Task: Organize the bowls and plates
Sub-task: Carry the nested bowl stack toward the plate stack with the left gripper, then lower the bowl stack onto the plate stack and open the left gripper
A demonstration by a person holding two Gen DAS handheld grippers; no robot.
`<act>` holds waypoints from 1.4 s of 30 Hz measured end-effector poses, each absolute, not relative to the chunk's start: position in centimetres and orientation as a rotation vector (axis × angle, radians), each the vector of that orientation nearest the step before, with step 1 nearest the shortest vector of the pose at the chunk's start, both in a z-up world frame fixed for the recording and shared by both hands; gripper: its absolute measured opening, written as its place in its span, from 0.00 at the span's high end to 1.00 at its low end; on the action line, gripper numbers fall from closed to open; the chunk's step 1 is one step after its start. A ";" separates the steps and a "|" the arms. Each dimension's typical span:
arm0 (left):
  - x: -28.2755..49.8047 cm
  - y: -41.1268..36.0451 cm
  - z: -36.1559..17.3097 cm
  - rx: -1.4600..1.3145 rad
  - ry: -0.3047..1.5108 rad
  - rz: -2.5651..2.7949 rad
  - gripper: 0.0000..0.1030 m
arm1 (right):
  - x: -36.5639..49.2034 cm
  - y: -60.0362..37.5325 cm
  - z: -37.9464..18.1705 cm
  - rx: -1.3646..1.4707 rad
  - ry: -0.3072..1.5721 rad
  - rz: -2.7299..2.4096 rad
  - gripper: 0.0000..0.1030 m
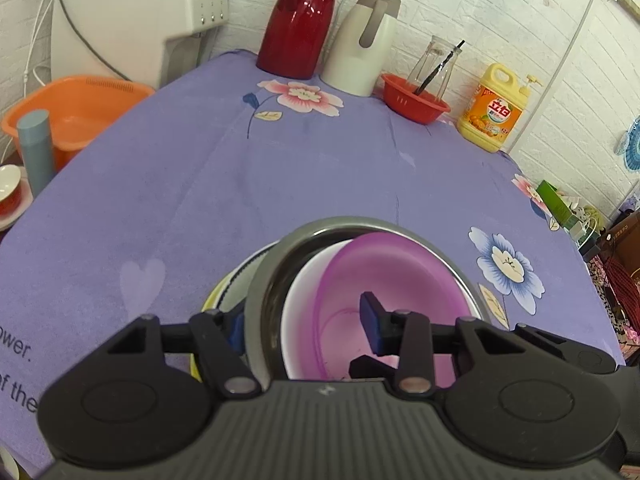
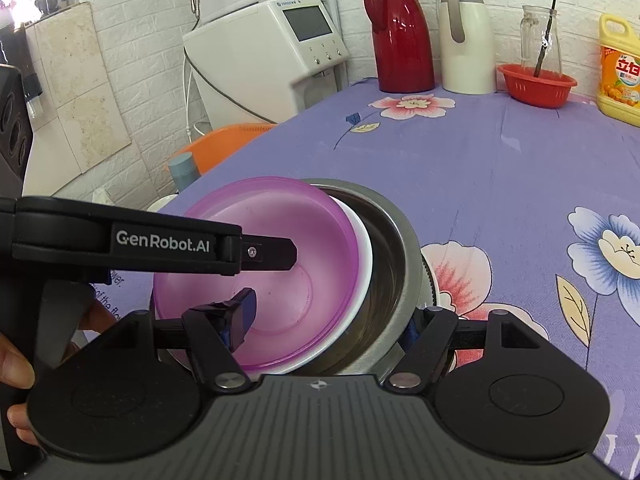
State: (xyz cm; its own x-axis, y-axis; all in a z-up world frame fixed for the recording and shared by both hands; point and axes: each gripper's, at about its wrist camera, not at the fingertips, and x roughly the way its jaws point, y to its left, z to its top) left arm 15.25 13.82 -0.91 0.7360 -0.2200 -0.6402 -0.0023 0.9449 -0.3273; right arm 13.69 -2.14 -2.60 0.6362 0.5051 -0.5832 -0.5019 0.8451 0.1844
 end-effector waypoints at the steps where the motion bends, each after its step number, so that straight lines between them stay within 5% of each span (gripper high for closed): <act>1: 15.3 14.0 -1.1 -0.321 0.743 -0.120 0.61 | 13.7 -2.0 -2.8 0.001 0.676 0.579 0.00; 6: 15.5 14.4 -1.4 -0.339 0.730 -0.135 0.55 | 14.2 -1.6 -3.0 -0.008 0.685 0.589 0.00; 8: 15.5 14.4 -1.5 -0.356 0.731 -0.160 0.38 | 14.4 -1.6 -3.0 -0.006 0.690 0.594 0.00; 14: 15.1 14.7 -0.1 -0.367 0.652 -0.160 0.30 | 13.9 -1.1 -2.6 -0.049 0.656 0.585 0.00; 42: 13.9 8.8 4.8 -0.247 0.396 -0.054 0.28 | 15.1 -11.6 2.0 0.186 0.362 0.299 0.00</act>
